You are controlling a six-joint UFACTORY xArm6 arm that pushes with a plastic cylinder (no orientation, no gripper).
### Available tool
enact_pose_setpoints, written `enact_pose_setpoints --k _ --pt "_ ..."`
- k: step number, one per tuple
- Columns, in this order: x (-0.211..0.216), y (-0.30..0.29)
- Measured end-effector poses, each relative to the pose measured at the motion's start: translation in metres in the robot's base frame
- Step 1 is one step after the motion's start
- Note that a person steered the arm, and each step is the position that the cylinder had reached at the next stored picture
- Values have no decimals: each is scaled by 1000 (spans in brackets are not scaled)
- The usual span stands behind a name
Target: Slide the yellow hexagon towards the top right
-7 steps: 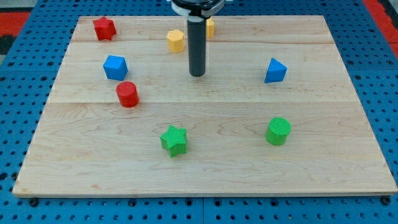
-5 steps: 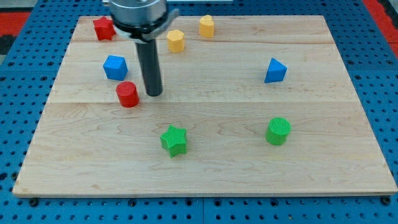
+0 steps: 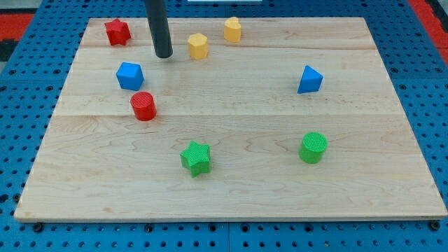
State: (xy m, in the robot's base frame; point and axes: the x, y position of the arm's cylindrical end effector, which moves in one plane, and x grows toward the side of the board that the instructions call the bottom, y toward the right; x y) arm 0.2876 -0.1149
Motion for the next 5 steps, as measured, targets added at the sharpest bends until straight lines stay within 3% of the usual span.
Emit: enact_pose_setpoints --k 2,5 --pt "-20 3" --pt "-3 117"
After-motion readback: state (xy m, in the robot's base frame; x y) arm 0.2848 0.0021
